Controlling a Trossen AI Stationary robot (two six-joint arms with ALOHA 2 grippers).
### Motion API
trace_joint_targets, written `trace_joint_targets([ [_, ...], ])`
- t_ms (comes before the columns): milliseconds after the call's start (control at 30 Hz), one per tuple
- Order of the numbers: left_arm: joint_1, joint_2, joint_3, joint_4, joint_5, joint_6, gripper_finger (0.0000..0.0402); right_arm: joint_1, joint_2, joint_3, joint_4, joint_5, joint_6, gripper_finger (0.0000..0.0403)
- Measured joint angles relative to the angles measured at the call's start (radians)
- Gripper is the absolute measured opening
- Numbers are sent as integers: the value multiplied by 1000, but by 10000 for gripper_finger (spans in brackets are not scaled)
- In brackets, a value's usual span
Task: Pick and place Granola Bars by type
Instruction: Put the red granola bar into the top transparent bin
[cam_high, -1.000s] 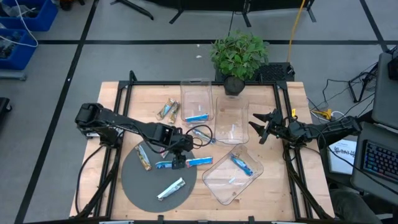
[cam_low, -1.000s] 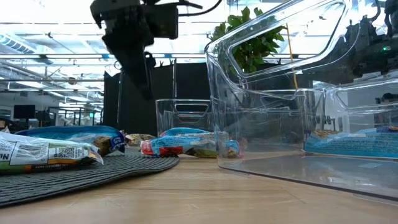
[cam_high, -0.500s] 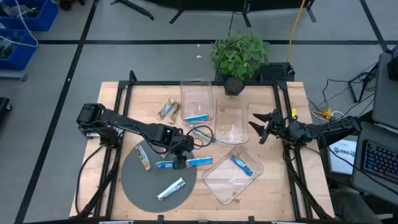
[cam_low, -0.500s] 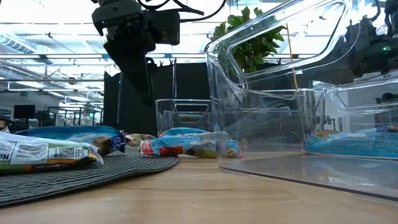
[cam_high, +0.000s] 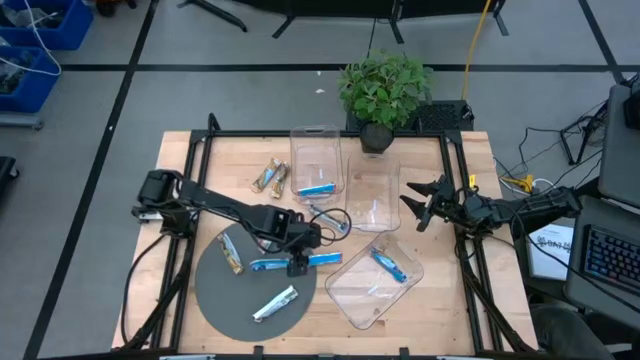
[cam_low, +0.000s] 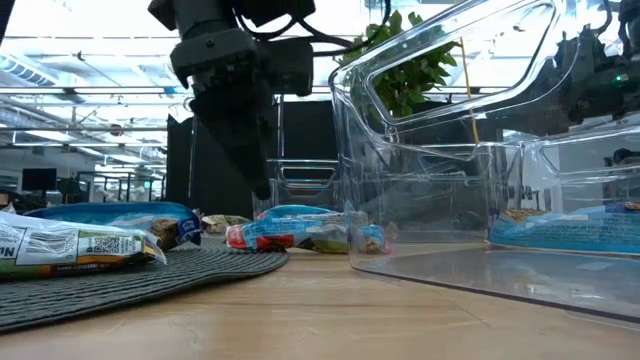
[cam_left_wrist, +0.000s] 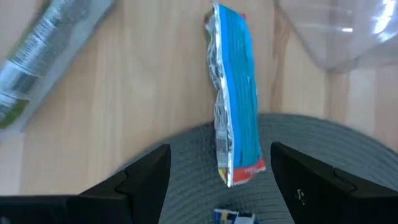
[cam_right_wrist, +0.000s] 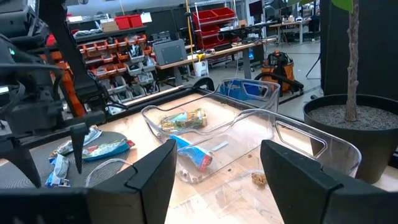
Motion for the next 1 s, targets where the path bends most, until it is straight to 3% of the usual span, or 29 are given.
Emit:
trace_joint_targets([
  [1000,0,181,148,72,46,30,278,0,3,0,0,0,0,224],
])
